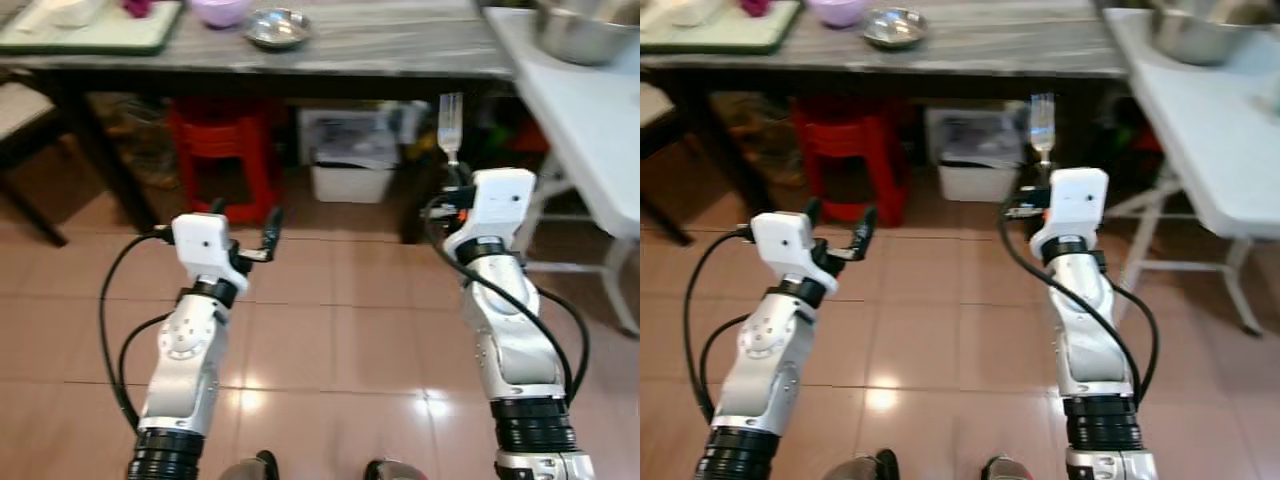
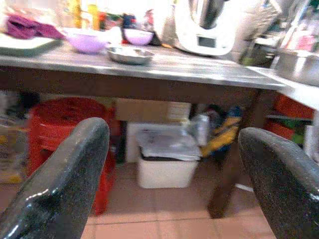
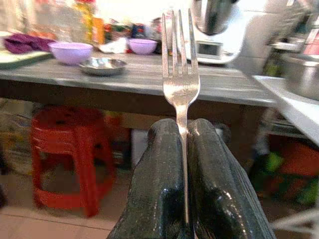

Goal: Setting the table

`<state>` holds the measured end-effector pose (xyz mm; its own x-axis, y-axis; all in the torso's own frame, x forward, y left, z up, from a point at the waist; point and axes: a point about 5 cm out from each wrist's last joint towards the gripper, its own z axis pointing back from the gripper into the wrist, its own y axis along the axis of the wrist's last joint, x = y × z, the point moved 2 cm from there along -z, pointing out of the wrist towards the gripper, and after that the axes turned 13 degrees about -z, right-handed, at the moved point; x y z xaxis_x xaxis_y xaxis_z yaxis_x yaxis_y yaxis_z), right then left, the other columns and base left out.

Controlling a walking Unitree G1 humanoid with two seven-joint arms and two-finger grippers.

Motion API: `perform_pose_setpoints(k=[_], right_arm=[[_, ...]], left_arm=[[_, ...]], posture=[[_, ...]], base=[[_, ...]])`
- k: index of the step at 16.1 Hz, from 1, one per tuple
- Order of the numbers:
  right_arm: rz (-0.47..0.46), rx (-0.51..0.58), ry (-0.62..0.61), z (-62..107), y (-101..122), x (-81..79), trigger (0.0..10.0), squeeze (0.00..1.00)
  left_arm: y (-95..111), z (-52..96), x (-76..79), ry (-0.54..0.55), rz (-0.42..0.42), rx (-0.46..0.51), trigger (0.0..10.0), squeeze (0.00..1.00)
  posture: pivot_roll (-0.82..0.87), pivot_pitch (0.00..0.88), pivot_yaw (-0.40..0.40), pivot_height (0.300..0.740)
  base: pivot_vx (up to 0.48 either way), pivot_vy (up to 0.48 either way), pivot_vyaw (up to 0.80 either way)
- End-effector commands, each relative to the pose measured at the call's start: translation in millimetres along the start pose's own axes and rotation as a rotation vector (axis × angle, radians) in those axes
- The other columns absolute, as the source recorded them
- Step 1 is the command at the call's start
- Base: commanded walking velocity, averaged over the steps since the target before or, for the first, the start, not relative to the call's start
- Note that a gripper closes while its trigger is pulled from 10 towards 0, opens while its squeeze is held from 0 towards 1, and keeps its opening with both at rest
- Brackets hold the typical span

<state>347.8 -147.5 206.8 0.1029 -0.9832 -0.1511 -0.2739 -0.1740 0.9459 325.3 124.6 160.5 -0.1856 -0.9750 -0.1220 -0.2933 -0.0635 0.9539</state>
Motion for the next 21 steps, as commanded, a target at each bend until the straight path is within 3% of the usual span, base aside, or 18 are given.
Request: perform_pose_setpoints(k=[1, 9, 12, 21], right_arm=[[0.001, 0.020, -0.010, 0.5, 5.4, 4.8, 10.0, 0.00], [-0.014, 0.016, -0.014, -1.1, 4.1, 3.8, 10.0, 0.00], [-0.021, 0.012, -0.010, -1.8, 3.6, 2.3, 10.0, 0.00], [-0.006, 0.016, -0.006, -1.9, 4.1, 2.0, 10.0, 0.00]], left_arm=[[1.7, 0.7, 6.5, -0.025, 0.007, 0.008, 10.0, 0.00], [1.9, 0.7, 9.7, -0.041, 0.017, 0.008, 10.0, 0.00], [1.1, 1.9, 11.4, -0.047, 0.021, 0.005, 10.0, 0.00], [1.0, 1.2, 14.1, -0.057, 0.028, 0.005, 10.0, 0.00]], posture=[[-0.16, 0.211, 0.001, 0.740], [-0.16, 0.211, 0.001, 0.740], [-0.16, 0.211, 0.001, 0.740], [-0.16, 0.211, 0.002, 0.740]], base=[[0.398, 0.000, 0.49], [0.390, 0.000, 0.11], [0.382, 0.000, -0.72], [0.377, 0.000, 0.00]])
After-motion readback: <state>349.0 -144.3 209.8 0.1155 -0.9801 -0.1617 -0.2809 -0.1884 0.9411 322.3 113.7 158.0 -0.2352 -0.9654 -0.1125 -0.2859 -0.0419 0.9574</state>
